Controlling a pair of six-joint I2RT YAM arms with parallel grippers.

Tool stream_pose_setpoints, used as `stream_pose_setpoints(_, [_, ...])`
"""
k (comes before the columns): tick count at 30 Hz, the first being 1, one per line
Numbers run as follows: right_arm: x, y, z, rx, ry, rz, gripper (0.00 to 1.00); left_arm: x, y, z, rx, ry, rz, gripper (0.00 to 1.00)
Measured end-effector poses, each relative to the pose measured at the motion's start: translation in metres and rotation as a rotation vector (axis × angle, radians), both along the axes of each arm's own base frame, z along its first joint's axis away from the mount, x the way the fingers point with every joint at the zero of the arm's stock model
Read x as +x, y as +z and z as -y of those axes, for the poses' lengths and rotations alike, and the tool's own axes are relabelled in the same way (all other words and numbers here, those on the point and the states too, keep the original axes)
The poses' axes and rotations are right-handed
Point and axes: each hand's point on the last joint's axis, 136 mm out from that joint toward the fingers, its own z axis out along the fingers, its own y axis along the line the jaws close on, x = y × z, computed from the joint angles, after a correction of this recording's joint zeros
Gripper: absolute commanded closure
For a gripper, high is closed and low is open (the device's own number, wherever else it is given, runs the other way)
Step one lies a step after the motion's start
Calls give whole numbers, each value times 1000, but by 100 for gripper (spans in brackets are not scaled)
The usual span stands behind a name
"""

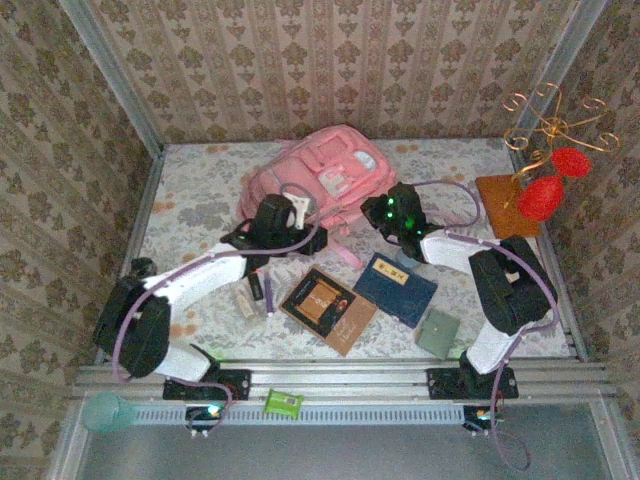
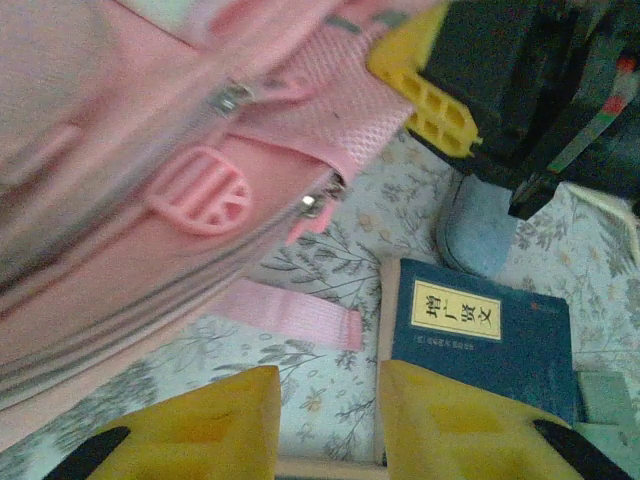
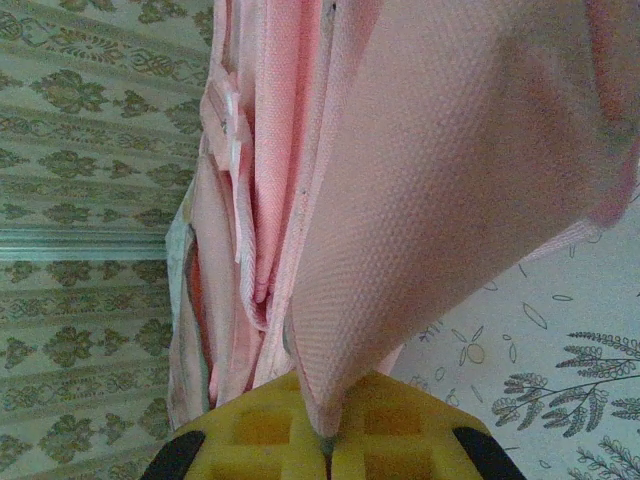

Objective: Pack books, pencil case, and school supplies into a backpack

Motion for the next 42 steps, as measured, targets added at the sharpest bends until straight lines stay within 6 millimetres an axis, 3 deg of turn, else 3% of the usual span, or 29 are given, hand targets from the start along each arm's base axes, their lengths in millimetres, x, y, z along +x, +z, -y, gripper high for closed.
stream_pose_setpoints(4, [-3,10,-4,3,-8,18,100,-6,-24,18,10,-25,29,67])
stream_pose_setpoints(10, [-9,31,-12,45,-21,46,100,3,-40,33,2,-5,98,66])
stream_pose_setpoints(17, [-12,41,-15,75,-39,54,100,17,-47,19,21,77,213,66])
stream_pose_setpoints(26, [-21,55,-26,70,-41,86,100,29,-37,11,-12,110,342,64])
stream_pose_setpoints(32, [-21,57,-26,67,-48,92,100,37,-26,10,-36,125,384,71])
stream_pose_setpoints(42, [-22,57,-28,64,-43,94,100,43,-21,0,-72,115,411,75])
